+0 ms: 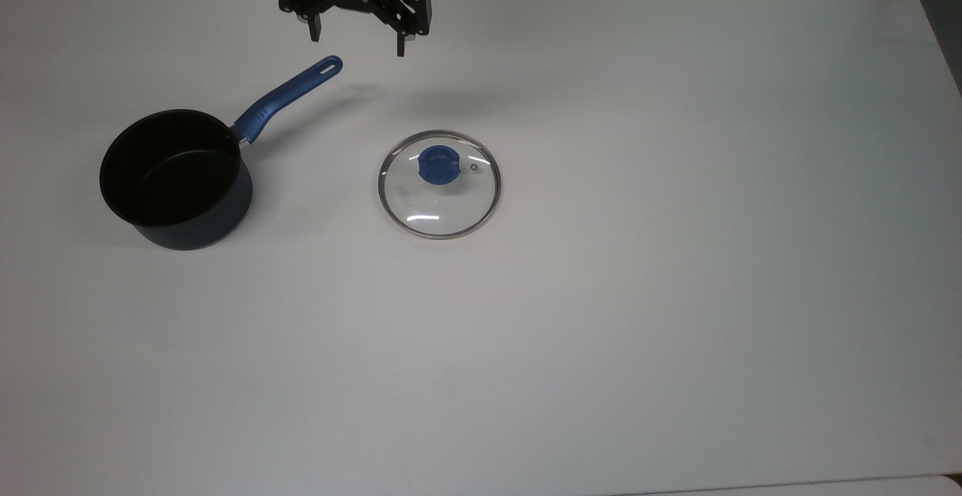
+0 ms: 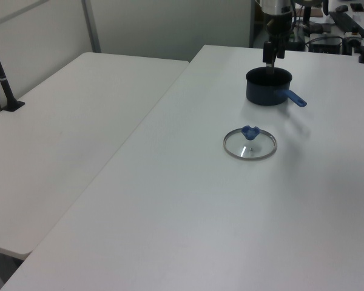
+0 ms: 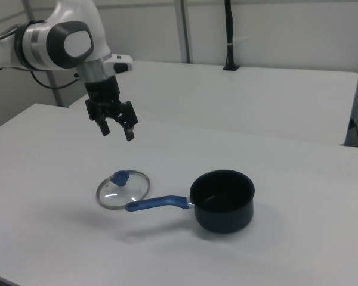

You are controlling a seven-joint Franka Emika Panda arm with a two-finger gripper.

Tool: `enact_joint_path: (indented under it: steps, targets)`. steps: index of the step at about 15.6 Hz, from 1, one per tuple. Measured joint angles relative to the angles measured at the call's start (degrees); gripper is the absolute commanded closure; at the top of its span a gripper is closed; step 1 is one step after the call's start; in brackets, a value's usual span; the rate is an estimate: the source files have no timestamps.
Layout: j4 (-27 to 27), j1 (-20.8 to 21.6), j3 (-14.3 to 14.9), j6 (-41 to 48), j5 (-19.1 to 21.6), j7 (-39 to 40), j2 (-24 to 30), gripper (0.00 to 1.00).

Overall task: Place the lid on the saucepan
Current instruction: 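Move the gripper down toward the blue knob of the glass lid, then lower the gripper onto the blue knob and close it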

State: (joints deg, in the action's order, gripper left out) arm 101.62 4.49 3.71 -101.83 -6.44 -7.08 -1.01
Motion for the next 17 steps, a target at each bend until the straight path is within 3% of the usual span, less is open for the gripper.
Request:
enact_joint_path:
  steps: [6, 12, 17]
  targets:
    - [1.28, 0.26, -0.23, -0.19, 0.01, 7.02, -1.22, 0.00]
    - [2.99, 2.97, -0.91, -9.57, 0.11, 8.53, -9.78, 0.00]
    - [3.03, 3.27, -0.90, -13.09, 3.65, 7.50, -13.00, 0.00]
